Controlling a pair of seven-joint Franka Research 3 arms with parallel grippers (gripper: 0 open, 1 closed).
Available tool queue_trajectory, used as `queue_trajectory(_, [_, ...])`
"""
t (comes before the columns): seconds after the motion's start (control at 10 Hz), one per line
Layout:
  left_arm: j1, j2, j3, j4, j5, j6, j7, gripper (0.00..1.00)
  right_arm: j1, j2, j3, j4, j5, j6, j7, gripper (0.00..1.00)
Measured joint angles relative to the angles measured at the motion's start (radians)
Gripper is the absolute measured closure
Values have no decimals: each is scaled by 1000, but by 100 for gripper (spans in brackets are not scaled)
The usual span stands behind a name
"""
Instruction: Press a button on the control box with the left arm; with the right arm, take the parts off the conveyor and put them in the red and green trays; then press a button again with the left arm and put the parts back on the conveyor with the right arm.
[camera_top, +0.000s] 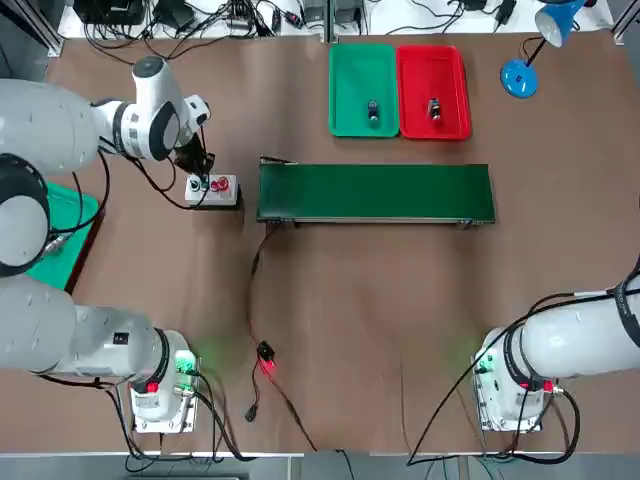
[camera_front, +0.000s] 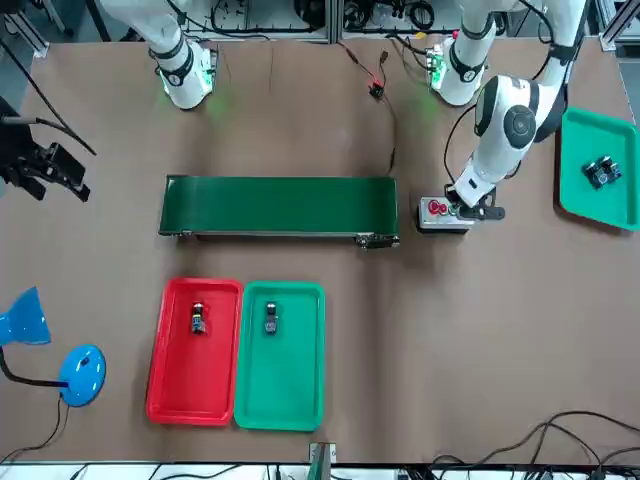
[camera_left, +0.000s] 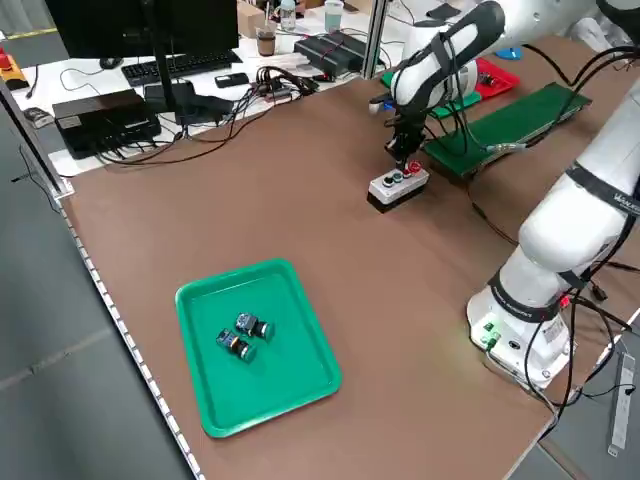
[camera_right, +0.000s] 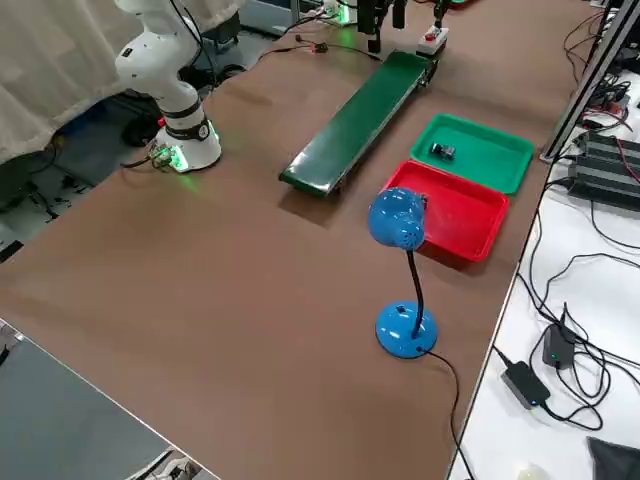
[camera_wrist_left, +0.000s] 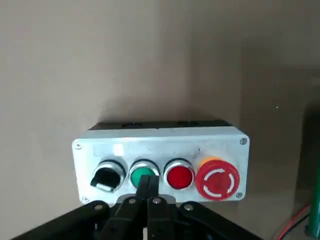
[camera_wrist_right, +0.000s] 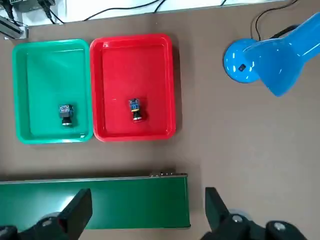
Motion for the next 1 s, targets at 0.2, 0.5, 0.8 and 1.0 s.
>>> queue_trajectory(0.2, [0,13,0,0,0,5,-2,99,9,0,-21,-10,0,0,0,0])
queue_trajectory(0.5, [2,13,0,-2,0,5,-3,99,9,0,-43,-15,0,0,0,0])
queue_trajectory(0.8, [3,13,1,-6,0,5,-3,99,10,0,-45,-15,0,-1,0,0])
queue_trajectory(1.0, [4,13,1,-11,0,5,-3,99,12,0,-45,-14,0,-2,1,0])
